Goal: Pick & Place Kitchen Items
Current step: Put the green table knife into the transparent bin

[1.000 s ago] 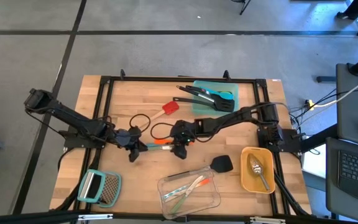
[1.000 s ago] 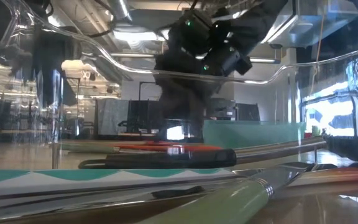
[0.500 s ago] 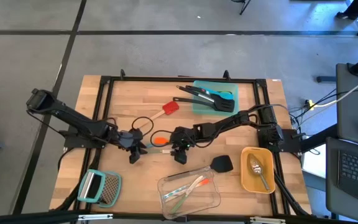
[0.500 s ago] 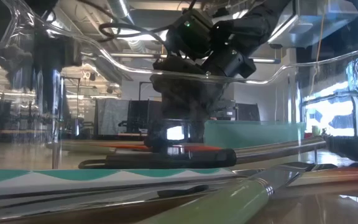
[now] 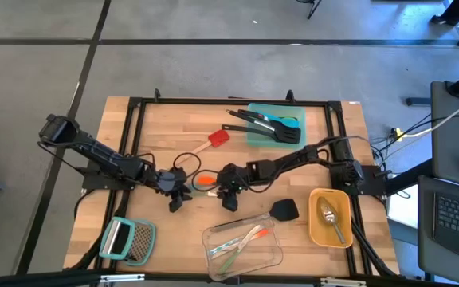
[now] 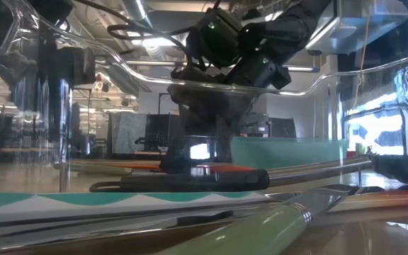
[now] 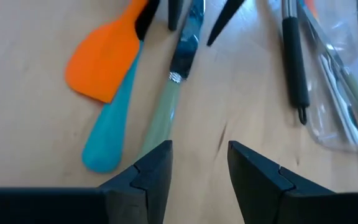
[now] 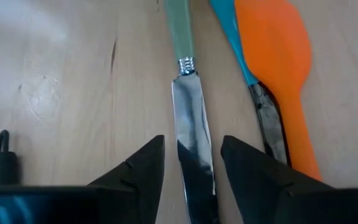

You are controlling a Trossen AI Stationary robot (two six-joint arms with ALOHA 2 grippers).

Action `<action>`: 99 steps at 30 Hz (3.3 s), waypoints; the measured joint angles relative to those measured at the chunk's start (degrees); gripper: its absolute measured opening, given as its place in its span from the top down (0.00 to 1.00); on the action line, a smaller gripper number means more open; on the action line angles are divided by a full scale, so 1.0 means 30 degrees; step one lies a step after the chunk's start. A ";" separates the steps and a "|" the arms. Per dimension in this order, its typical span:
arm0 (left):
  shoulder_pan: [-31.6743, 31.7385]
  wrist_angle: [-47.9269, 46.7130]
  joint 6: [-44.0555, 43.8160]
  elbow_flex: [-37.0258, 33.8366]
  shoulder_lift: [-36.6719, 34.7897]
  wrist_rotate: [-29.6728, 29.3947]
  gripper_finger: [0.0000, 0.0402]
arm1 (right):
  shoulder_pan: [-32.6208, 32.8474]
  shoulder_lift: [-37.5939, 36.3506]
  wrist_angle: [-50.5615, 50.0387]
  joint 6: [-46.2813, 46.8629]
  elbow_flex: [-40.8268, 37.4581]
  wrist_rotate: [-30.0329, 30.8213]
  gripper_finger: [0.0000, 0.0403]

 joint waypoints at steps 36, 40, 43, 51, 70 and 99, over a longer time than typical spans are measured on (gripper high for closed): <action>0.0965 0.0643 0.0602 0.0007 0.0000 -0.0006 0.62 | 0.1037 0.0336 -0.0170 -0.0146 0.0044 0.2509 0.74; 0.0977 0.0506 0.0597 0.0007 0.0000 -0.0104 0.62 | 0.1103 0.0342 -0.0192 0.0236 0.0044 0.2769 0.80; 0.0983 0.0506 0.0648 0.0007 0.0000 -0.0504 0.62 | 0.1121 0.0342 -0.0192 0.0606 0.0044 0.2889 0.82; 0.2200 0.0345 0.2232 0.0007 0.0000 0.0781 0.62 | 0.1557 0.0413 -0.0144 0.1546 0.0044 0.4559 0.83; 0.4438 -0.0101 0.6937 0.0059 0.1980 0.4464 0.62 | 0.2822 0.1061 -0.1020 0.0289 0.0944 0.9166 0.85; 0.4693 0.0448 0.9037 0.1945 0.5461 0.4520 0.62 | 0.3230 0.1581 -0.2319 -0.0507 0.1945 1.0837 0.85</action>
